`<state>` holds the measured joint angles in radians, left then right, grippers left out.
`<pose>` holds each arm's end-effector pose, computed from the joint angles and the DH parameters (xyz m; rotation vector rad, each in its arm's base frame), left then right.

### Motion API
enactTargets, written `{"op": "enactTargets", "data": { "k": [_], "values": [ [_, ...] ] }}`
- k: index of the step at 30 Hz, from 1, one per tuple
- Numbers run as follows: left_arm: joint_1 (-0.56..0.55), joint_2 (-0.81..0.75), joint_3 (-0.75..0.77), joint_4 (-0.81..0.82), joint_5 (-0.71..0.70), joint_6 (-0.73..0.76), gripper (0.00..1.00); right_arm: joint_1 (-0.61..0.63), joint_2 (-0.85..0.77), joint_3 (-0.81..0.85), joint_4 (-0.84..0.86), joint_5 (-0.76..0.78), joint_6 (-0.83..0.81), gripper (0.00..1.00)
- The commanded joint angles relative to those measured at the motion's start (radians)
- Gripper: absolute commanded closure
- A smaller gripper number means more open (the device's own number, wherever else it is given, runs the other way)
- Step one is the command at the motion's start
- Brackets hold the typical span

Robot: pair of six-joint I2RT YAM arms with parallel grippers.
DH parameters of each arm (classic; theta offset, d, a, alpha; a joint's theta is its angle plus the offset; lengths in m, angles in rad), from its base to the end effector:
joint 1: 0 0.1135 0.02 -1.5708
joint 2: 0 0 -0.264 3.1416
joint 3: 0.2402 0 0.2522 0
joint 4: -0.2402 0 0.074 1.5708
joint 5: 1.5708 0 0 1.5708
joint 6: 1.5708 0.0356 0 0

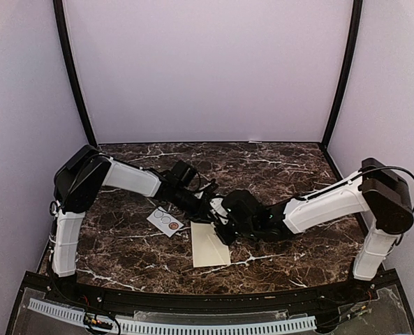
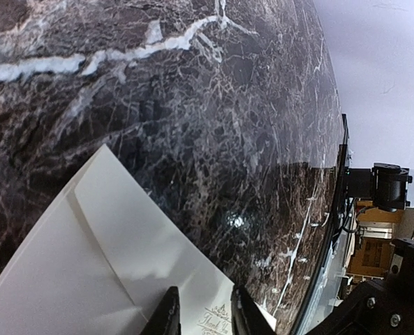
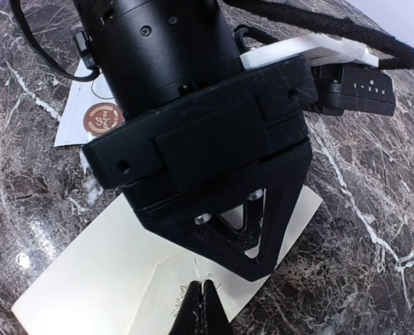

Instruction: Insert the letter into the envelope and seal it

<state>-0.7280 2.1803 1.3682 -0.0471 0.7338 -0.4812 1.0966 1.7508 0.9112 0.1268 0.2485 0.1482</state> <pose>0.3192 -0.3164 0.1174 0.6945 2.5567 -1.3833 0.1711 0.3141 0.1600 -0.9259 2.0894 0.3769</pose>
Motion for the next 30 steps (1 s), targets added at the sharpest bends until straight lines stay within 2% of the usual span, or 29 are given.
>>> {"op": "enactTargets", "data": {
  "k": [1, 25, 30],
  "values": [
    [0.000, 0.001, -0.046, -0.063, 0.003, -0.036, 0.75, 0.018, 0.038, 0.040, 0.047, 0.066, -0.062, 1.00],
    [0.007, 0.002, -0.046, -0.047, 0.025, -0.048, 0.75, 0.091, 0.163, 0.108, 0.040, 0.190, -0.174, 1.00],
    [0.007, 0.002, -0.046, -0.048, 0.026, -0.047, 0.75, 0.095, 0.174, 0.109, 0.039, 0.177, -0.177, 1.00]
  ]
}}
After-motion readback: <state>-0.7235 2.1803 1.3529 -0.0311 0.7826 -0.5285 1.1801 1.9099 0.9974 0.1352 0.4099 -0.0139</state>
